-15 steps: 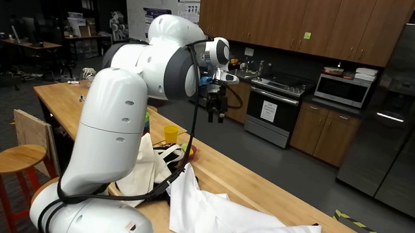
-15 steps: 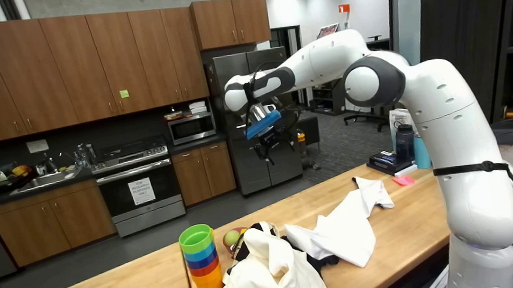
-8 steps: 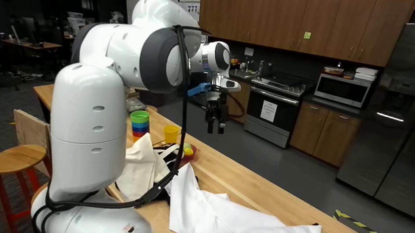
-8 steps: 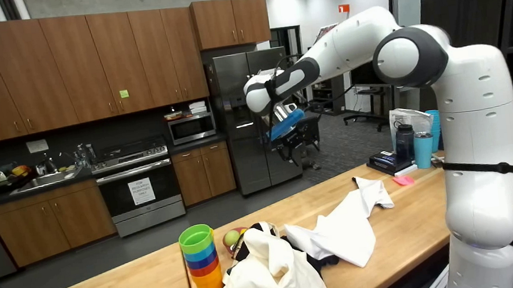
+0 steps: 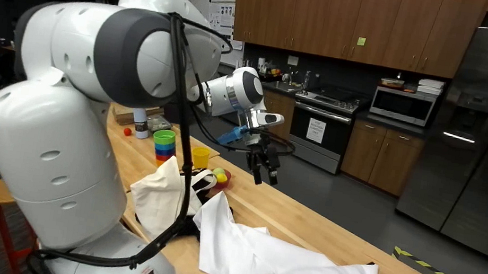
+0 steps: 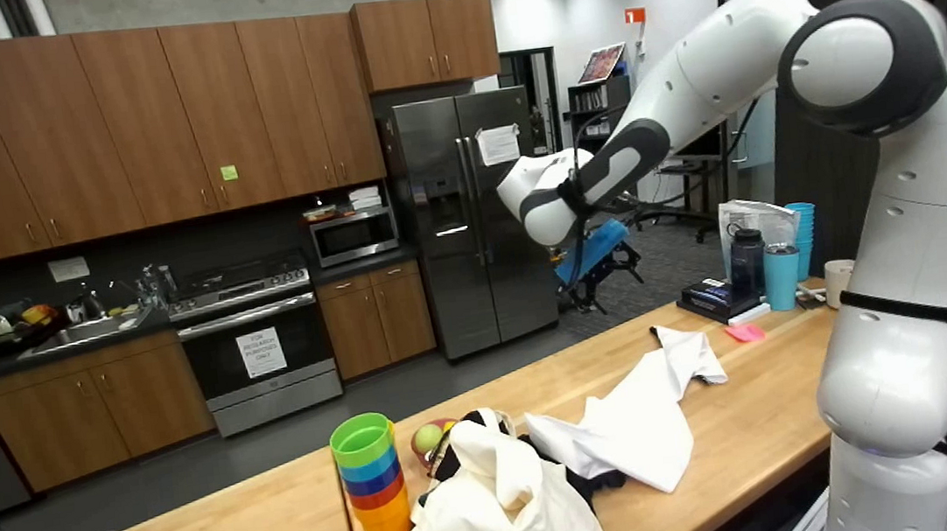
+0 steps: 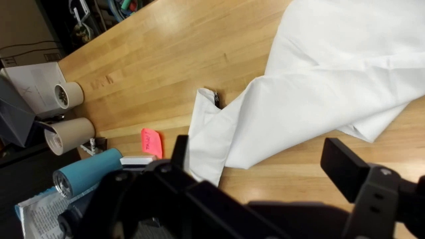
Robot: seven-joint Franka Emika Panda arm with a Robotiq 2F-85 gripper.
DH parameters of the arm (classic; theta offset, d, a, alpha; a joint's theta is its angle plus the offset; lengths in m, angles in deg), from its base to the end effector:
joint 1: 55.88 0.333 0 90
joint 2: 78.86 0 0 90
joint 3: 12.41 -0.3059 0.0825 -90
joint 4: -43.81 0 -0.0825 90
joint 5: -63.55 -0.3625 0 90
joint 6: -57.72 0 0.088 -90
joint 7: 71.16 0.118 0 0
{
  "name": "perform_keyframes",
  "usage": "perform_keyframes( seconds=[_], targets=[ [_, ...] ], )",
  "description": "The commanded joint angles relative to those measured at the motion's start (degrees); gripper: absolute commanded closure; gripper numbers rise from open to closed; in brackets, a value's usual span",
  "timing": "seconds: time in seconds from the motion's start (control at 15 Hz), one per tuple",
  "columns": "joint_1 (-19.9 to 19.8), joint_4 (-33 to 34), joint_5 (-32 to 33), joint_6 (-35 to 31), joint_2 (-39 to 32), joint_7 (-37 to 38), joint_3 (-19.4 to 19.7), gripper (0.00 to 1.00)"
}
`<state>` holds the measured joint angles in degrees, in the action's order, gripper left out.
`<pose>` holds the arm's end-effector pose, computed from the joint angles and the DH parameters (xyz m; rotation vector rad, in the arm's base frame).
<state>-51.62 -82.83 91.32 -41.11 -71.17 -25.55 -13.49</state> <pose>0.4483 -0.0062 0.4133 2.4782 -0.6875 -0.1476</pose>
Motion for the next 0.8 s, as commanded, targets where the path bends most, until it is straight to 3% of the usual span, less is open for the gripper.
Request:
perform_keyframes(
  seconds=[0.0, 0.2, 0.47, 0.53, 0.6, 0.73],
  targets=[
    [-3.45, -14.79, -0.97, -8.11, 9.68, 2.71, 0.66, 0.0],
    [-7.57, -25.94, -5.6, -14.25, 15.7, 4.77, 3.09, 0.0],
    [-16.03, -40.35, -3.9, -26.51, 26.15, 3.11, 7.53, 0.0],
    [-18.43, -33.17, -4.27, -26.93, 20.96, 0.86, 8.69, 0.0],
    [-17.14, -35.16, -1.86, -29.16, 23.0, 1.54, 13.98, 0.0],
    [-19.42, -34.4, 0.42, -30.27, 24.36, -1.8, 18.11, 0.0]
  ],
)
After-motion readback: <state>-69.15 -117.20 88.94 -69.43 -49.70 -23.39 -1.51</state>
